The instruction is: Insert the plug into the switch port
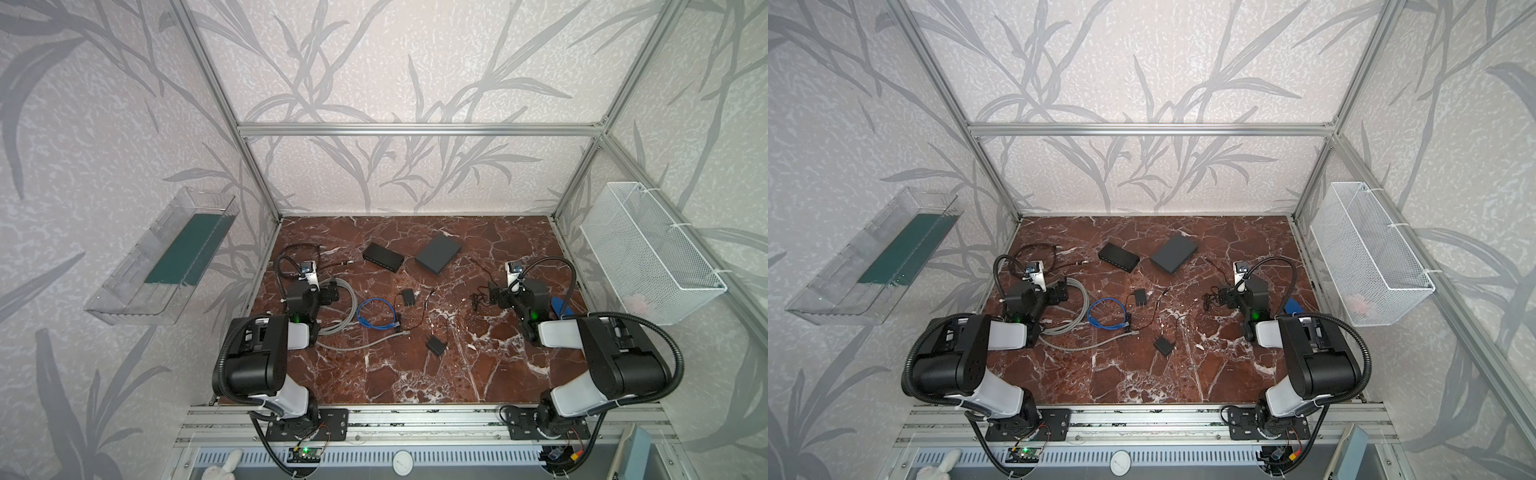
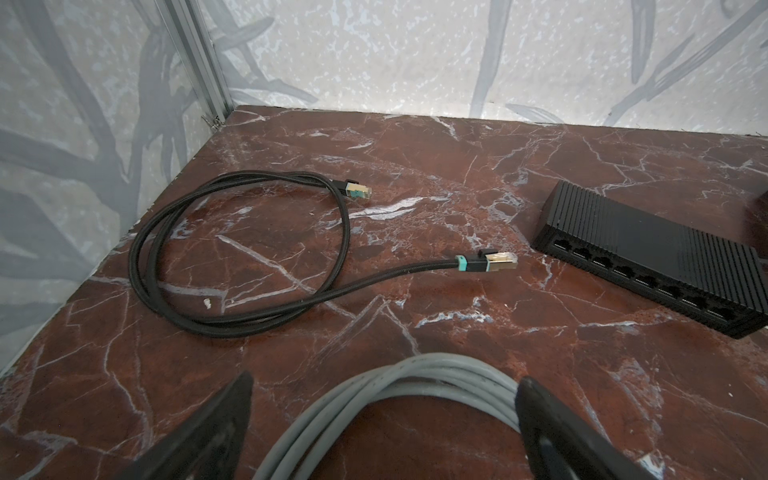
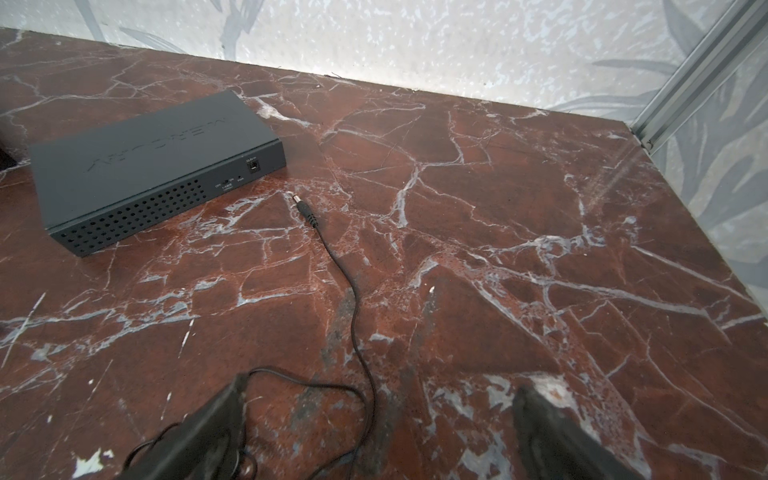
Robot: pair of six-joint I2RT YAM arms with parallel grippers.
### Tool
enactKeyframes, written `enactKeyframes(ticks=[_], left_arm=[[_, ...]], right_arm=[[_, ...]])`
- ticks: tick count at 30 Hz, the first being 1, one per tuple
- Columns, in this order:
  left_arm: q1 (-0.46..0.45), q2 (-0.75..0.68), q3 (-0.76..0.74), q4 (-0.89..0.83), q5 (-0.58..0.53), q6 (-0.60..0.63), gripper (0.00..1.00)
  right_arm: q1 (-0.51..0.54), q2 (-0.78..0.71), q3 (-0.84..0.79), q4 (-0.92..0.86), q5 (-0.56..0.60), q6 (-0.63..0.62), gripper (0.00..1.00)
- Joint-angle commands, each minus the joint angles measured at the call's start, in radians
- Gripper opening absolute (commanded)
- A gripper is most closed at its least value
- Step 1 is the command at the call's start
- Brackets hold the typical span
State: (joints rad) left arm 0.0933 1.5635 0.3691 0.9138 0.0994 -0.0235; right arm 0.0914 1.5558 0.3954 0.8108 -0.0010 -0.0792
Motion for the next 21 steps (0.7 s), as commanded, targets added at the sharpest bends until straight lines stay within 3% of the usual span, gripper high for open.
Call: enactKeyframes(ticks=[1, 9, 12, 13, 17, 21], left_arm=[[-0.002, 0.000, 0.008, 0.027, -0.002, -0.013, 0.99], [0.003, -0.027, 0.025, -0.027, -0.005, -0.026, 0.99], [0.004, -0.189, 0.215, -0.511, -0.102, -0.061, 0.99], [0.003, -0.211, 0.267, -0.598, -0.115, -0.064, 0.99], [-0.022, -0.234, 0.315, -0.656, -0.092, -0.088, 0.99], [-0.172, -0.253, 0.386, -0.808, -0.144, -0.080, 0.97]], right_arm=[[-0.003, -0.014, 0.017, 0.018, -0.001, 0.000, 0.99], [-0.002, -0.026, 0.020, 0.051, 0.033, 0.015, 0.99], [-0.002, -0.140, 0.183, -0.355, 0.072, 0.042, 0.99], [-0.002, -0.161, 0.265, -0.522, 0.055, 0.069, 0.99], [0.059, -0.140, 0.424, -0.748, -0.020, 0.178, 0.97], [0.161, -0.049, 0.580, -0.849, -0.045, 0.278, 0.95]])
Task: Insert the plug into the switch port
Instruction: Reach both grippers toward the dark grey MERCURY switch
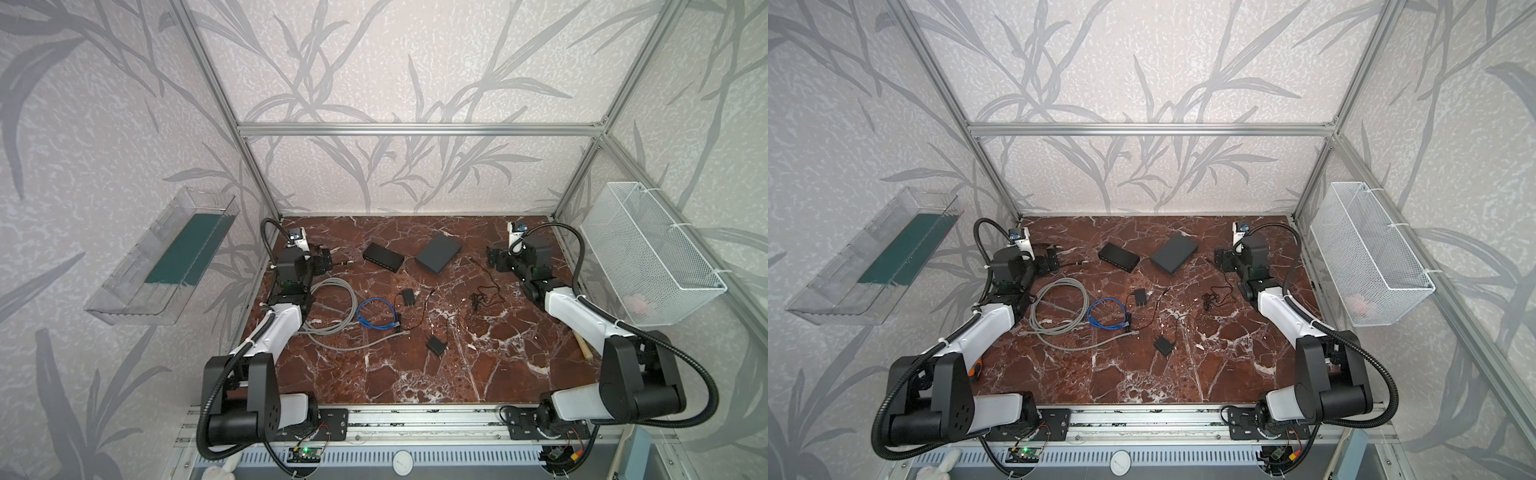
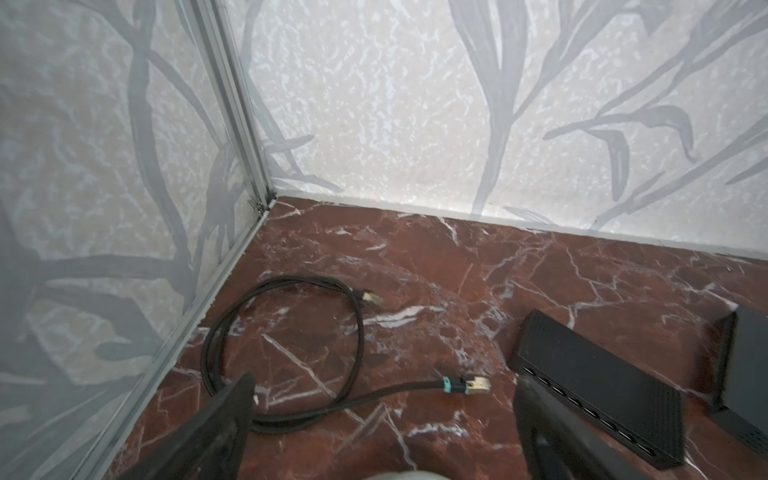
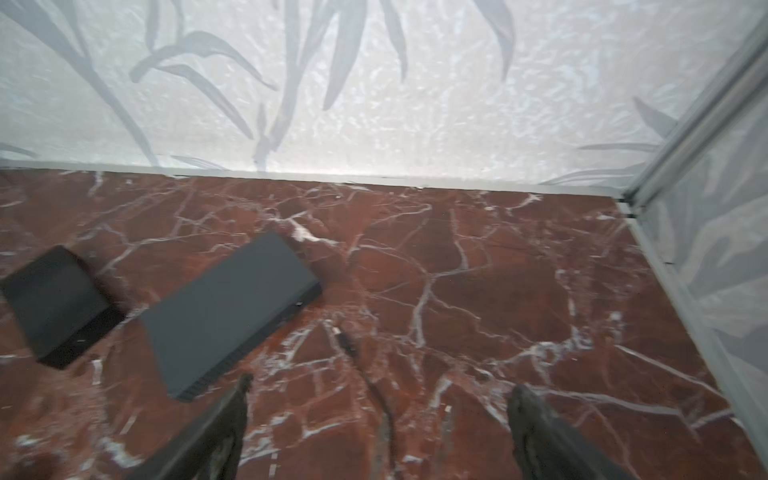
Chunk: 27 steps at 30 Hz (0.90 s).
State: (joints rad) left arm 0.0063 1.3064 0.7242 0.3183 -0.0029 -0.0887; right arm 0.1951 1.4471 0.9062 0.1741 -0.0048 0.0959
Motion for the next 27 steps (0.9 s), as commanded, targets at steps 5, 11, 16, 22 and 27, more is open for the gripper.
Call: enactKeyframes(ticks=[5, 11, 16, 22, 27], left_arm=[[-0.257, 0.092, 0.156, -0.408, -0.067, -0.054, 0.96], [-0.408, 0.348, 0.421, -0.501, -0.046, -0.085, 0.96], [-0.445, 0.642, 0.746, -0.591, 0.080, -0.119, 0.93], [-0.495, 0.923, 1.084, -0.707, 0.118, -0.124, 0.93], [-0.505, 1.084, 1.277, -0.752, 0.151, -0.152, 0.93]], right_arm=[[0.136, 0.253, 0.333, -0.408, -0.030, 0.287, 0.97], [0.158, 0.438, 0.463, -0.410, -0.078, 0.380, 0.97], [0.153, 0.422, 0.424, -0.423, -0.064, 0.406, 0.96], [0.125, 0.385, 0.360, -0.440, -0.118, 0.392, 0.93], [0.078, 0.340, 0.304, -0.471, -0.126, 0.369, 0.93]])
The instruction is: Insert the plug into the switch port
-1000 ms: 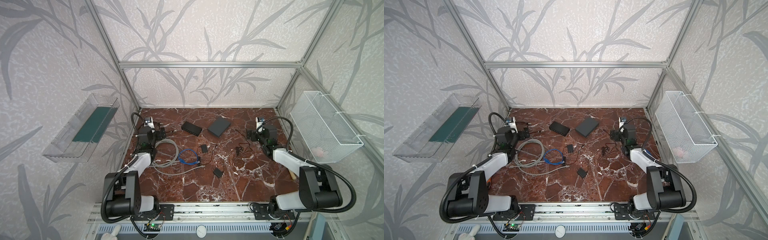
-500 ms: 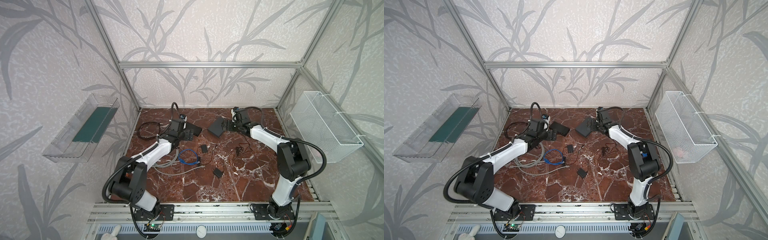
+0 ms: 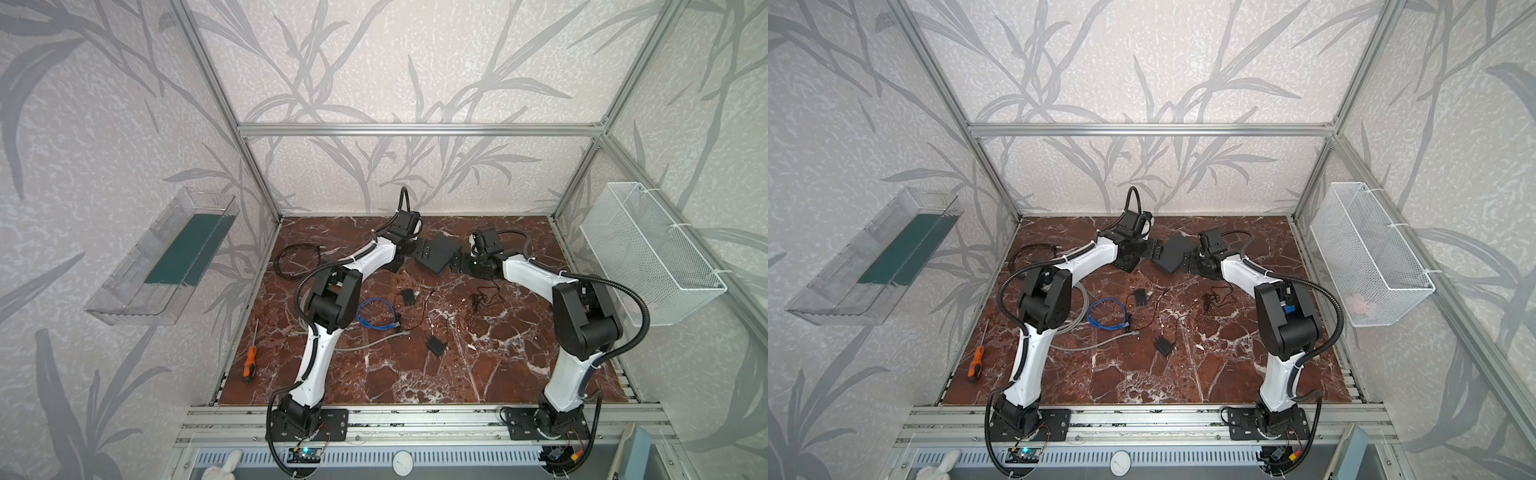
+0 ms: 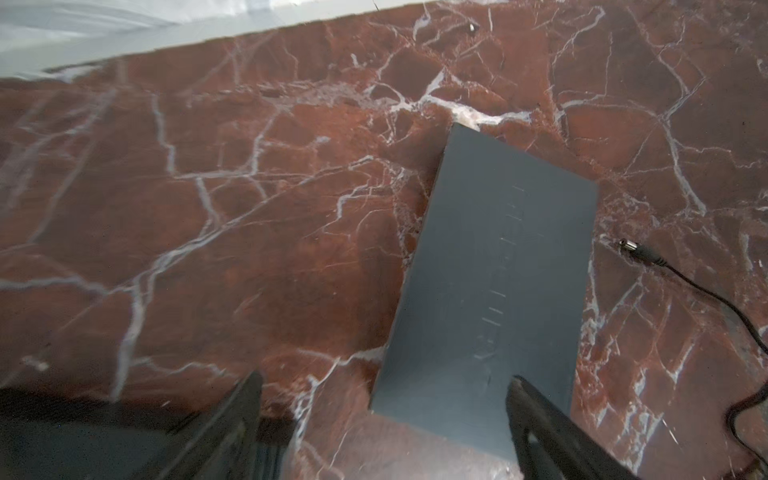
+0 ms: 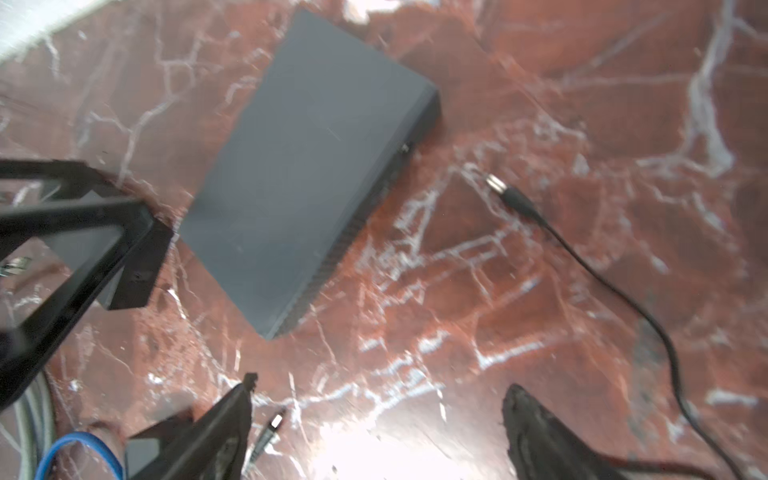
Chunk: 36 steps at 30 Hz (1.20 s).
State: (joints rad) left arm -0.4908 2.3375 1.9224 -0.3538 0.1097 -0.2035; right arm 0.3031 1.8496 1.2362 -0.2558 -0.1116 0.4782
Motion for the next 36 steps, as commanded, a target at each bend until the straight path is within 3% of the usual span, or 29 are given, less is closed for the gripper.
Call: enactKeyframes(ticks=[1, 4, 8, 11, 18, 24, 28, 36], left_arm=[[-0.011, 0.080, 0.112, -0.086, 0.055, -0.044, 0.93], [-0.028, 0.137, 0.179, -0.094, 0.079, -0.042, 0.93], [-0.055, 0.193, 0.231, -0.115, 0.130, -0.007, 0.92], [-0.064, 0.203, 0.234, -0.131, 0.193, 0.007, 0.88], [-0.085, 0.071, 0.046, -0.106, 0.307, 0.003, 0.75], [-0.080, -0.028, -0.053, -0.067, 0.216, -0.004, 0.73], [-0.063, 0.010, 0.006, -0.039, 0.141, -0.023, 0.76], [-0.048, 0.182, 0.223, -0.081, 0.204, -0.056, 0.74]], right_arm=[[-0.047, -0.073, -0.041, -0.039, -0.033, -0.023, 0.93], [-0.093, -0.089, -0.053, -0.054, -0.070, -0.073, 0.92], [-0.133, -0.055, -0.025, -0.049, -0.207, -0.132, 0.90], [-0.134, -0.013, 0.006, -0.012, -0.242, -0.109, 0.89], [-0.133, 0.123, 0.094, 0.053, -0.276, -0.045, 0.85], [-0.135, 0.189, 0.130, 0.061, -0.292, -0.060, 0.82], [-0.135, 0.229, 0.145, 0.100, -0.331, -0.067, 0.72], [-0.125, 0.305, 0.167, 0.138, -0.366, -0.044, 0.51]])
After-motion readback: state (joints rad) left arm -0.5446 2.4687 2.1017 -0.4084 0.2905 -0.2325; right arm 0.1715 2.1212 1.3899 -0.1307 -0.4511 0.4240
